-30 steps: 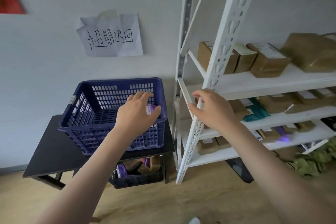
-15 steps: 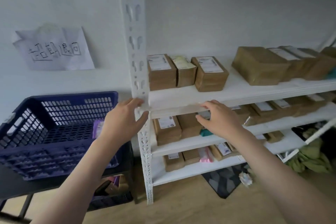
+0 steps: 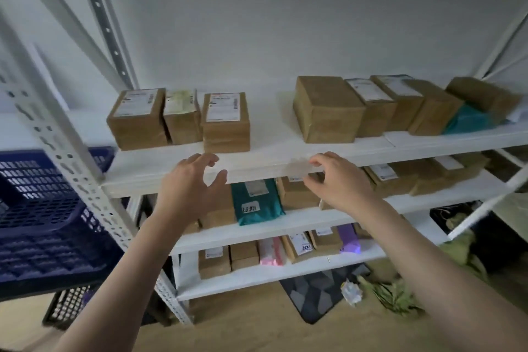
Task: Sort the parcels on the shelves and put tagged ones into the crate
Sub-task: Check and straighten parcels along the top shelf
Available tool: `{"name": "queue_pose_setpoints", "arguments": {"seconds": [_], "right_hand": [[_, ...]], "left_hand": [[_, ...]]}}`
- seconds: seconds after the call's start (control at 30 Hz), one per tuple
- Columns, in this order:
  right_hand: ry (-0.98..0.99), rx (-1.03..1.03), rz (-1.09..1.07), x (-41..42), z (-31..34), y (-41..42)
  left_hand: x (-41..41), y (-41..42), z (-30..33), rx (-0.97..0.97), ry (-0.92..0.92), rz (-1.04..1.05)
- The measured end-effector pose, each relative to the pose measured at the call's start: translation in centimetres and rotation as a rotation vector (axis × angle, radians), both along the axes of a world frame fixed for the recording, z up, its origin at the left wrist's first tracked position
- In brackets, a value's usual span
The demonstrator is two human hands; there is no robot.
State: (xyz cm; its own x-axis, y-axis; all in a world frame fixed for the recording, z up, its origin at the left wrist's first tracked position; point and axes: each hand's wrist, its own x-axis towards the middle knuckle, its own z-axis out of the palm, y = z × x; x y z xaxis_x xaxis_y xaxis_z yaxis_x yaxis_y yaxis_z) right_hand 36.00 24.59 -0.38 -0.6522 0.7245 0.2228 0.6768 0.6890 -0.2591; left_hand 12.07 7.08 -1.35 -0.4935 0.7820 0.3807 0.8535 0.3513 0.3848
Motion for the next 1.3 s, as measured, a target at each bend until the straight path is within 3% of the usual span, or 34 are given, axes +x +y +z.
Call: {"name": "queue_pose_setpoints", "arguments": {"seconds": [0.23, 0.67, 1.1, 1.3], "right_hand": [[0.001, -0.014, -0.026, 5.4, 0.1, 9.7], [0.016, -0.007, 0.013, 5.8, -0.7, 23.1], [0.125, -0.021, 0.205, 4.8, -1.3, 23.7], [0.214, 0.077, 0.245, 4.9, 1.0, 23.4]], "left_hand": [[6.8, 9.1, 0.0, -0.063, -0.024, 0.031], [9.2, 24.1, -0.4, -0.1, 0.094, 0.036], [12.3, 24.3, -0.4, -0.109, -0.009, 0.126], [14.5, 23.6, -0.2, -0.139, -0.008, 0.164]]}}
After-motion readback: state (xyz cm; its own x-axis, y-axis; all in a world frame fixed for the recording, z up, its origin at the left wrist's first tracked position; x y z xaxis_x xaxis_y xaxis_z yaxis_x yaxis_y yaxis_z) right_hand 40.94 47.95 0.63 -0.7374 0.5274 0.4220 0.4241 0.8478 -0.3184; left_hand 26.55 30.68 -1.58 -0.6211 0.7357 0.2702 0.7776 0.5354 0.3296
